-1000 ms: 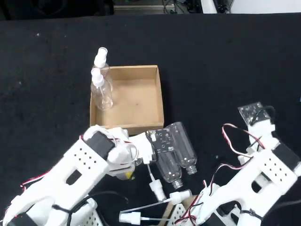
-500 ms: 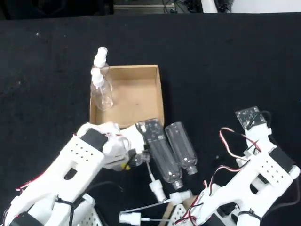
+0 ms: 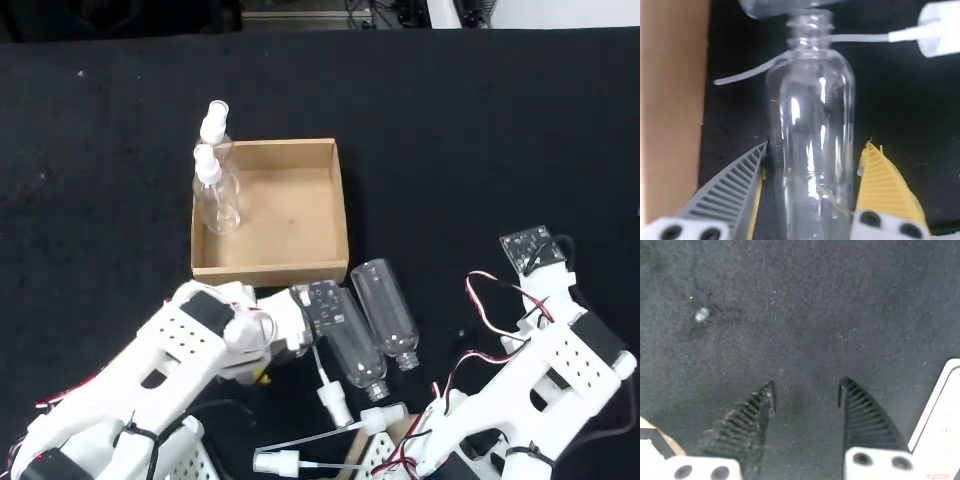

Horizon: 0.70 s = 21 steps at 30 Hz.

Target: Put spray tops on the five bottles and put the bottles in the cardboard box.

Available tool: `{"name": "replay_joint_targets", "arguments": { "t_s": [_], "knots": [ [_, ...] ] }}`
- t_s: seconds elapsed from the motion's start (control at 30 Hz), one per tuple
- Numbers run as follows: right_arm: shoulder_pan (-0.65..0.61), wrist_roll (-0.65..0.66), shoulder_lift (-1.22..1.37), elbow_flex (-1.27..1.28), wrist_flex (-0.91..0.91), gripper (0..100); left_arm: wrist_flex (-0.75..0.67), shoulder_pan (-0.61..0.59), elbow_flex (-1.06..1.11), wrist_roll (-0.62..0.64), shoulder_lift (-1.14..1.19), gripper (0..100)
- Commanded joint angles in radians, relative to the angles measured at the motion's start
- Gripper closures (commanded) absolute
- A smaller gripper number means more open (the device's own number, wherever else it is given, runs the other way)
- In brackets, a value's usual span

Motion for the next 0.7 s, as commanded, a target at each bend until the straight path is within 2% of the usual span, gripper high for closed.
{"name": "replay_joint_targets", "arguments": {
  "t_s": [0.0, 0.2, 0.33, 0.57, 0.67],
  "knots": [
    [0.018, 0.003, -0.031, -0.004, -0.018, 81.0, 0.017, 0.028, -0.002, -0.006, -0.009, 74],
    [0.018, 0.003, -0.031, -0.004, -0.018, 81.0, 0.021, 0.031, -0.154, 0.157, 0.005, 73],
    [0.02, 0.003, -0.031, -0.004, -0.018, 81.0, 0.021, 0.03, -0.22, 0.169, 0.052, 73],
    [0.02, 0.003, -0.031, -0.004, -0.018, 81.0, 0.063, 0.065, -0.364, 0.167, 0.358, 73],
    [0.025, 0.003, -0.031, -0.004, -0.018, 81.0, 0.057, 0.073, -0.398, 0.167, 0.414, 73]
  ]
}}
